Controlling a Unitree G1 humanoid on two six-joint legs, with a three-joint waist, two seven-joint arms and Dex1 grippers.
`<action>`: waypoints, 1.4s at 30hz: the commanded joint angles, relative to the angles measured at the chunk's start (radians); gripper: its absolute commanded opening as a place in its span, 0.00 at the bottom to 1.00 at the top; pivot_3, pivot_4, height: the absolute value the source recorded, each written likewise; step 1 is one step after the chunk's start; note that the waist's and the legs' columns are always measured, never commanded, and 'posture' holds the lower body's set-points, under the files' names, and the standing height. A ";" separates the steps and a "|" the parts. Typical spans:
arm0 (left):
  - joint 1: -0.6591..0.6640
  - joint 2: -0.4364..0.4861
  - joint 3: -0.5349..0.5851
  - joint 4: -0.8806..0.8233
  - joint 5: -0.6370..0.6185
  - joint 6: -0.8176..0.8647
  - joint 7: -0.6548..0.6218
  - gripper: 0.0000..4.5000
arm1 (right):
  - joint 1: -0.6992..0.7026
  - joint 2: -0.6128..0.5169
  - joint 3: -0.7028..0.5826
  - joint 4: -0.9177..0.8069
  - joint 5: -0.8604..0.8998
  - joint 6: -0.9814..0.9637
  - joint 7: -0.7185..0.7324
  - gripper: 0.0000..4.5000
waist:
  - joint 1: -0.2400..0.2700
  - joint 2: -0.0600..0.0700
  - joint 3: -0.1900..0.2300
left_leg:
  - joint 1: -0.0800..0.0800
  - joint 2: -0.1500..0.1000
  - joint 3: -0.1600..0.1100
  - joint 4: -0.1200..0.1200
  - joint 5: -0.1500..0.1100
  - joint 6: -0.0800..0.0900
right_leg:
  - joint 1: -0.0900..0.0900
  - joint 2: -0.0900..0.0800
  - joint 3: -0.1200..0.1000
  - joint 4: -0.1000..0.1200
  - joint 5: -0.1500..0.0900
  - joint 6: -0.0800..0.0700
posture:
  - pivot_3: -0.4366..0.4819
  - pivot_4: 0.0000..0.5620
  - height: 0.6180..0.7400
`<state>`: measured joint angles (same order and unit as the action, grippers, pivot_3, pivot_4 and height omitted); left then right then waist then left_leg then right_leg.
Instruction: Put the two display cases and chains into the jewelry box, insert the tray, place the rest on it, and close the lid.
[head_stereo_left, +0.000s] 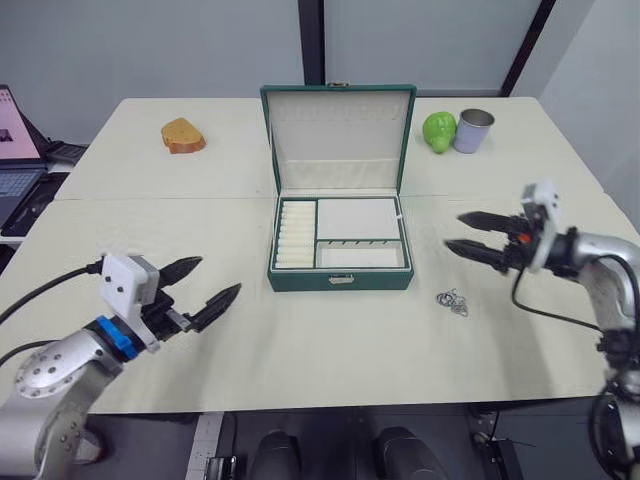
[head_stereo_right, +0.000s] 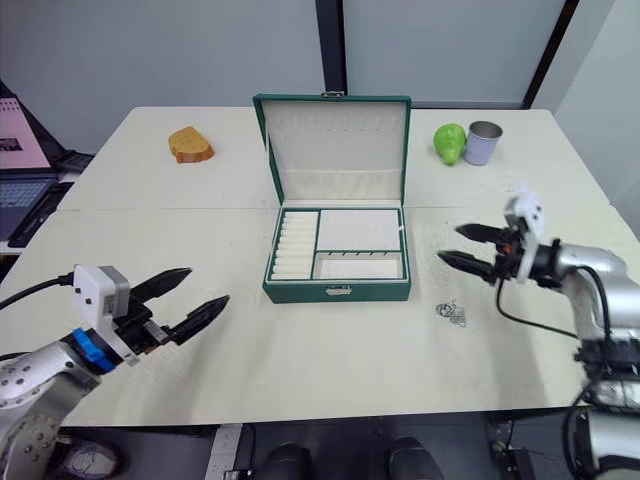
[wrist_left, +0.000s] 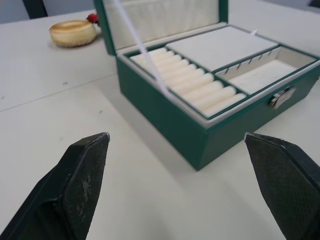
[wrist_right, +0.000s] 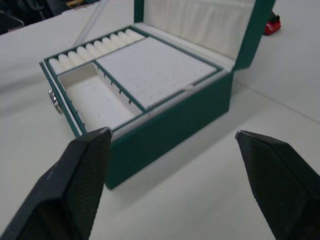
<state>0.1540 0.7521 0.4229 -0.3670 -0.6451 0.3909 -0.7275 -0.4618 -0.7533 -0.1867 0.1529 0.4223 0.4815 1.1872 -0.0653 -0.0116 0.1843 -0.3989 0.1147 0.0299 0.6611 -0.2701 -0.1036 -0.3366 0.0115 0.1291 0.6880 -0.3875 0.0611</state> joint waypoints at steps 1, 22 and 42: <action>-0.027 0.051 0.057 0.118 0.038 -0.048 -0.069 1.00 | 0.107 -0.043 -0.084 -0.038 0.007 -0.055 -0.022 0.99 | 0.004 0.000 0.000 | 0.000 0.000 0.000 0.000 0.000 0.000 | 0.000 0.000 0.000 0.000 0.000 0.000 | 0.48 0.27 1.00; -0.106 0.065 0.110 0.345 0.122 -0.126 -0.079 1.00 | 0.304 -0.001 -0.158 0.081 -0.048 -0.267 -0.230 0.99 | 0.009 0.000 0.000 | 0.001 0.000 0.001 0.001 0.000 0.000 | 0.000 0.000 0.001 0.002 0.000 0.000 | 0.48 0.27 1.00; -0.135 0.050 0.115 0.341 0.099 -0.078 -0.105 1.00 | 0.279 -0.020 -0.177 0.071 -0.009 -0.204 -0.203 0.99 | 0.010 0.000 0.000 | 0.001 0.000 0.001 0.001 0.000 0.000 | 0.000 0.000 0.000 0.002 0.000 0.000 | 0.48 0.27 1.00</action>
<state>0.0254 0.7963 0.5045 -0.0126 -0.5305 0.3187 -0.8283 -0.1747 -0.7567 -0.3315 0.2411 0.3891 0.2832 0.9803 -0.0553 -0.0116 0.1842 -0.3983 0.1149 0.0309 0.6623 -0.2701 -0.1037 -0.3364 0.0115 0.1296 0.6905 -0.3875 0.0612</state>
